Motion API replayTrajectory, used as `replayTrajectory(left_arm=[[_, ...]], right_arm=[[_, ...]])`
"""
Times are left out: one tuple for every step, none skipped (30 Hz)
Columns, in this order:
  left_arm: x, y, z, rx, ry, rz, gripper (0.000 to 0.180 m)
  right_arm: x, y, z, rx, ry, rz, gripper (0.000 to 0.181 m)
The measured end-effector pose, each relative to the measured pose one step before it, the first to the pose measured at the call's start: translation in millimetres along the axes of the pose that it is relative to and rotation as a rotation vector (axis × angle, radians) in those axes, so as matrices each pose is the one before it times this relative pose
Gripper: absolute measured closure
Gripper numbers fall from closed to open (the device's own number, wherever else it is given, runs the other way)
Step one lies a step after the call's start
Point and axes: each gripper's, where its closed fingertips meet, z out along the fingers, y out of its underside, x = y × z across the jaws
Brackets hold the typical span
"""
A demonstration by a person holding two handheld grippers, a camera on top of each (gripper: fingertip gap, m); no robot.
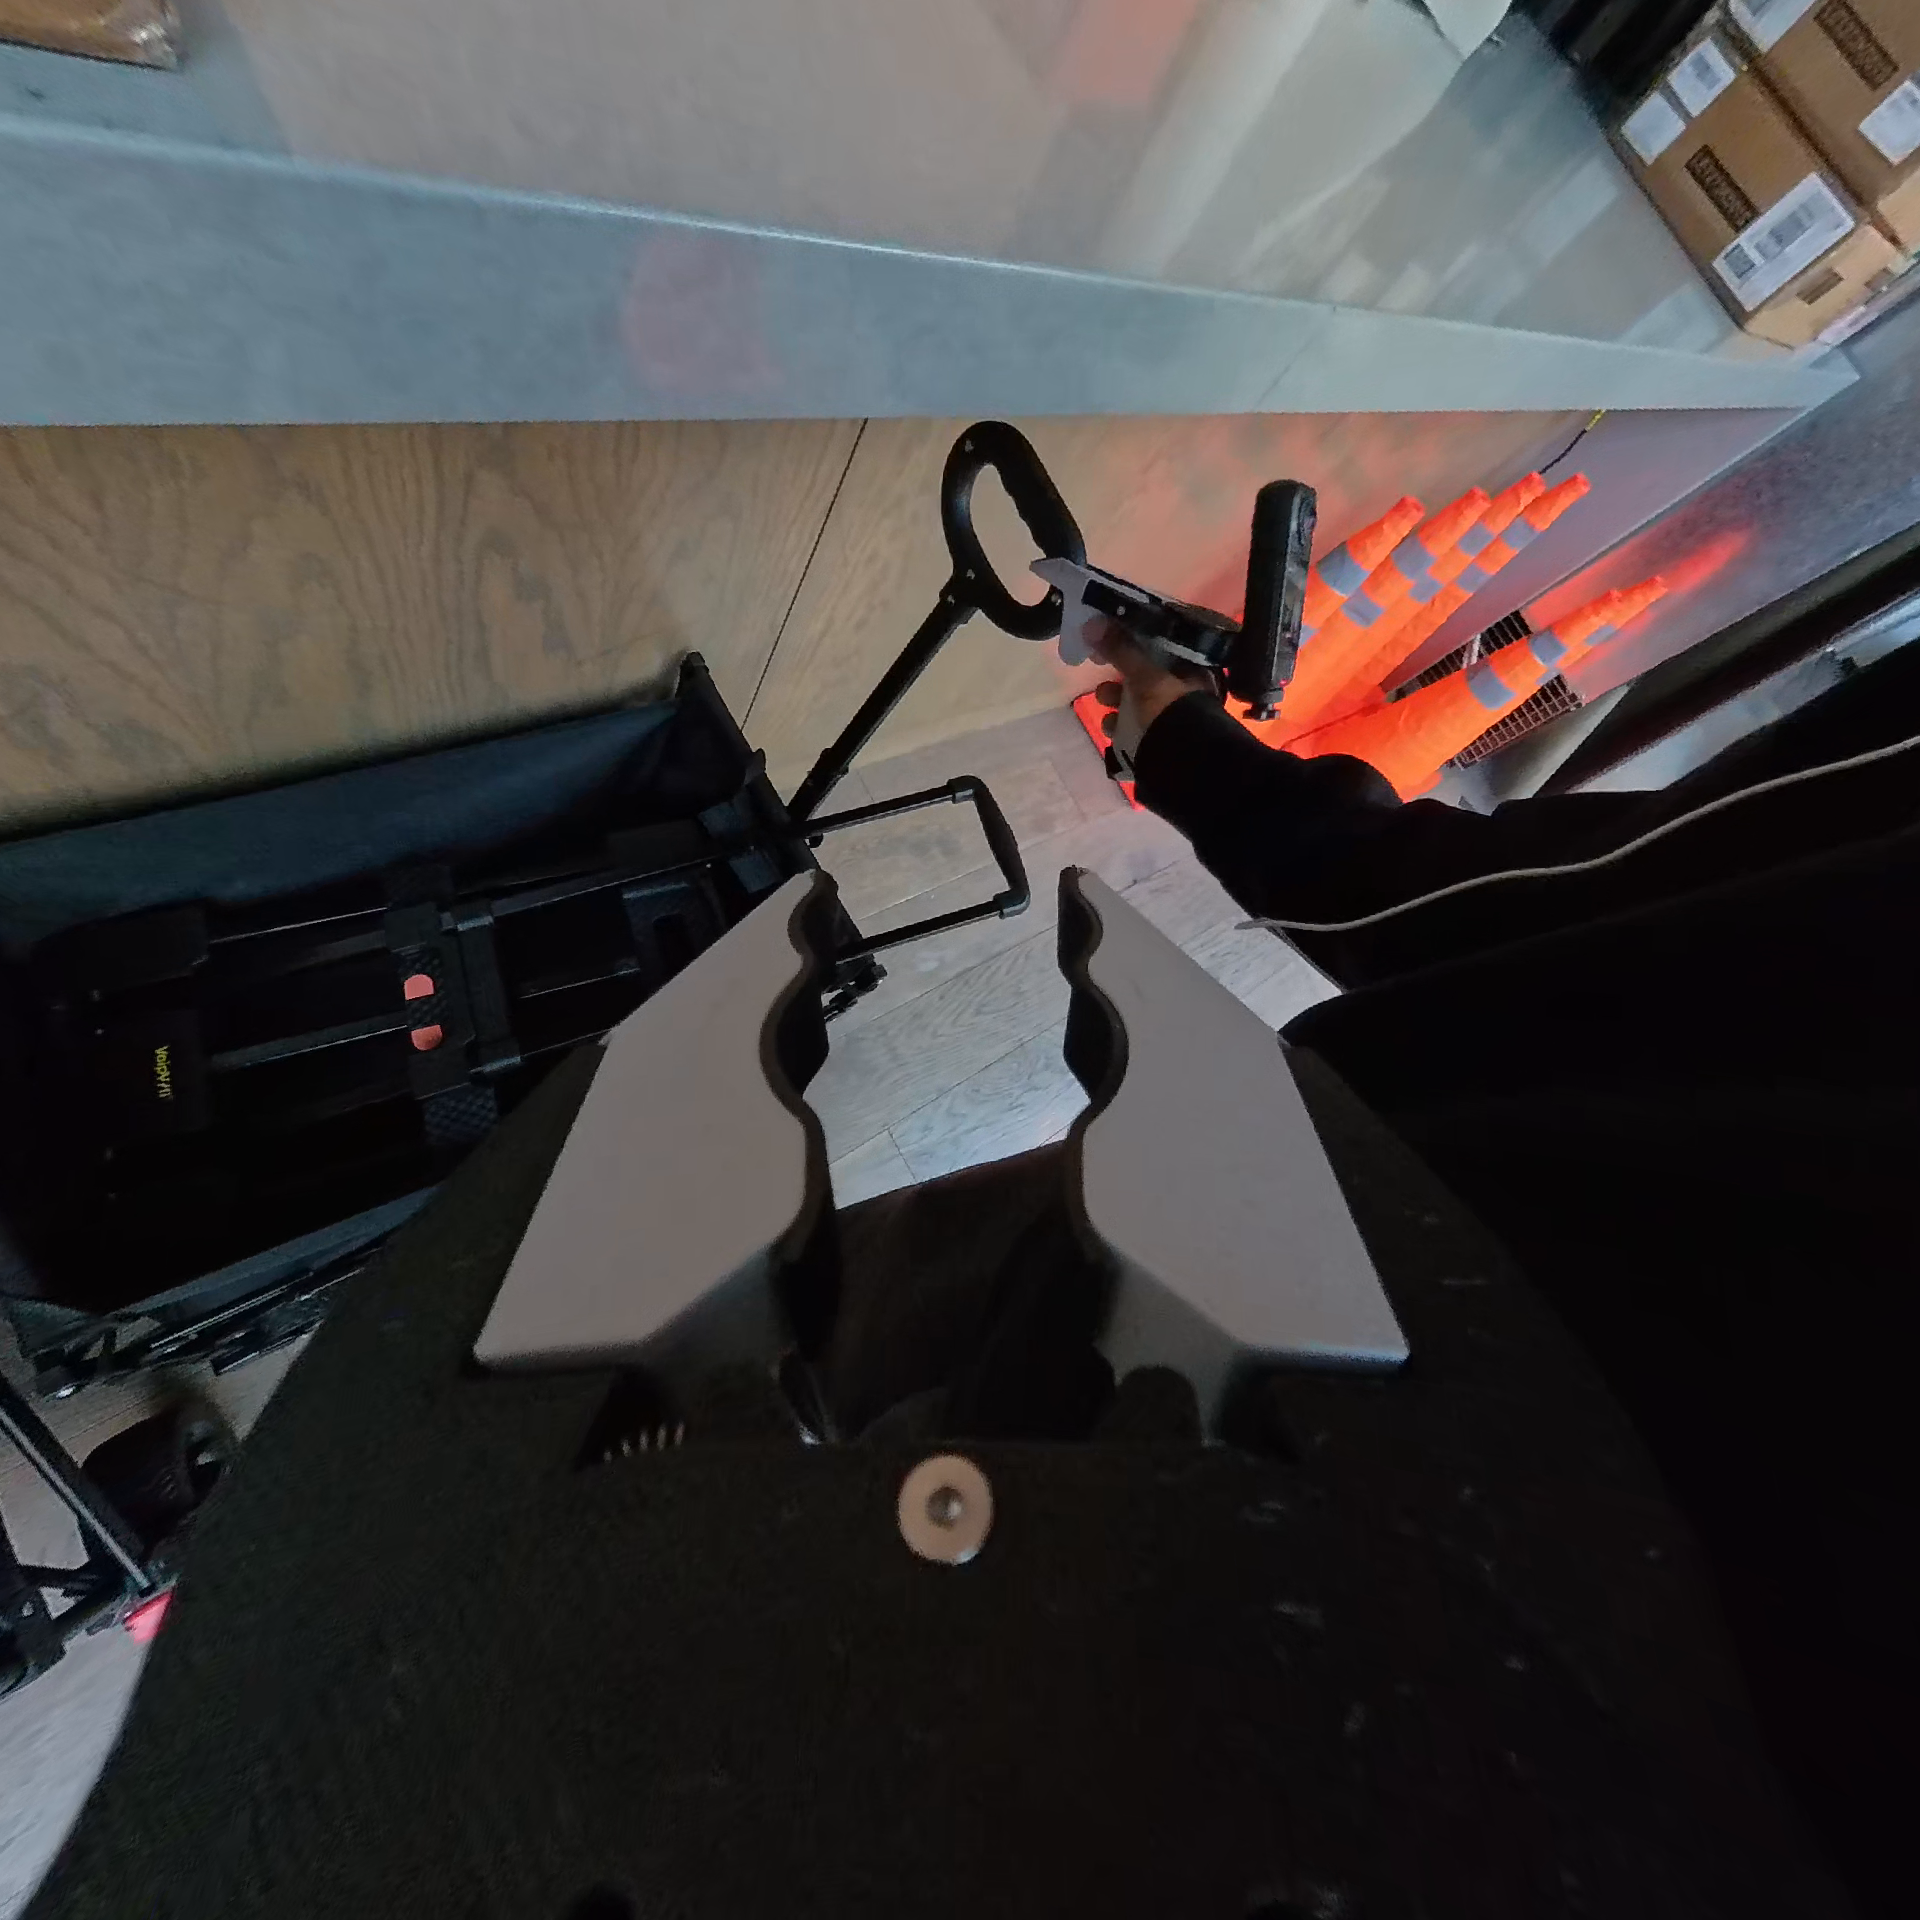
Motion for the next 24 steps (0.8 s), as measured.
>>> replayTrajectory(left_arm=[[-0.68, 0.19, -0.67, 0.0011, 0.0005, -0.0029, 0.138], [-0.16, -0.16, -0.29, 0.0011, 0.0007, -0.0024, 0.138], [0.18, -0.50, 0.08, 0.0015, 0.0012, -0.0011, 0.138], [0.06, -0.28, -0.07, 0.0011, 0.0015, 0.0000, 0.138], [-0.12, -0.35, 0.00, -0.0001, 0.0021, 0.0008, 0.138], [0.18, -0.23, 0.04, -0.0004, 0.0024, 0.0028, 0.138], [-0.03, 0.03, 0.29, -0.0003, 0.0010, 0.0040, 0.138], [-0.09, -0.10, 0.22, -0.0011, 0.0004, 0.0040, 0.138], [0.09, 0.37, 0.18, -0.0021, 0.0001, 0.0028, 0.138], [-0.01, 0.03, -0.40, -0.0011, -0.0001, 0.0012, 0.138], [-0.26, 0.49, -0.39, 0.0008, -0.0007, -0.0003, 0.138], [-0.43, -0.15, -0.73, 0.0018, 0.0000, -0.0021, 0.138], [-0.54, 0.09, -0.74, 0.0020, 0.0006, -0.0030, 0.138], [-0.13, 0.25, -0.92, 0.0024, 0.0010, -0.0031, 0.138], [-0.18, 0.04, -0.78, 0.0027, 0.0003, -0.0026, 0.138], [0.21, -0.08, -0.12, 0.0019, 0.0003, -0.0020, 0.138], [-0.40, 0.38, -0.93, 0.0000, 0.0003, -0.0025, 0.138], [-0.01, 0.67, -0.94, -0.0006, -0.0018, -0.0008, 0.138], [-0.43, 1.55, -1.91, 0.0004, -0.0056, 0.0018, 0.138], [-0.92, 1.67, -2.57, 0.0021, -0.0094, 0.0036, 0.138], [-2.58, 1.35, -2.87, 0.0039, -0.0127, 0.0030, 0.138], [-2.92, 1.60, -3.11, 0.0056, -0.0120, -0.0017, 0.138], [-2.58, -1.02, 1.36, 0.0103, -0.0084, -0.0082, 0.138], [-3.26, 0.94, -4.88, 0.0149, -0.0044, -0.0120, 0.138]], right_arm=[[-5.75, 0.10, 1.25, -0.0045, -0.0011, -0.0016, 0.158], [-8.95, 0.42, 1.18, -0.0035, -0.0138, -0.0053, 0.157], [-10.06, 0.96, 1.45, -0.0044, -0.0169, -0.0227, 0.158], [-3.56, -0.33, 1.06, -0.0001, 0.0173, -0.0219, 0.158], [-0.27, -0.42, 0.67, -0.0011, 0.0011, -0.0074, 0.158], [1.93, -0.09, -0.15, -0.0012, -0.0078, 0.0139, 0.158], [5.74, -0.17, -0.91, -0.0001, 0.0038, 0.0139, 0.158], [8.17, -0.18, -1.67, 0.0006, 0.0174, 0.0097, 0.158], [9.37, 0.06, -1.70, 0.0013, 0.0196, 0.0164, 0.158], [4.66, 0.44, -1.35, 0.0004, -0.0094, 0.0133, 0.157], [0.87, 0.13, -0.10, -0.0001, -0.0059, -0.0003, 0.157], [-1.82, 0.19, 0.45, -0.0035, 0.0017, -0.0102, 0.158], [-4.44, 0.62, 0.39, -0.0052, -0.0017, -0.0096, 0.158], [-6.32, 0.61, 0.80, -0.0053, -0.0109, -0.0168, 0.158], [-6.32, 0.45, 0.75, -0.0073, -0.0083, -0.0221, 0.158], [-3.98, 1.06, -0.19, -0.0112, 0.0101, -0.0157, 0.158], [-1.31, 0.89, -1.51, -0.0056, 0.0258, -0.0039, 0.153], [-1.33, -0.61, -4.57, 0.0090, 0.0222, 0.0048, 0.143], [-1.04, -1.99, -6.85, 0.0229, 0.0237, 0.0122, 0.137], [-2.31, -2.09, -7.72, 0.0284, 0.0181, 0.0140, 0.132], [-4.48, -0.74, -8.27, 0.0251, 0.0091, 0.0109, 0.127], [-8.10, 0.96, -7.78, 0.0161, -0.0025, -0.0022, 0.127], [-12.00, 3.87, -6.84, 0.0026, -0.0208, -0.0207, 0.128], [-17.61, 6.19, -4.89, -0.0132, -0.0327, -0.0371, 0.127]])
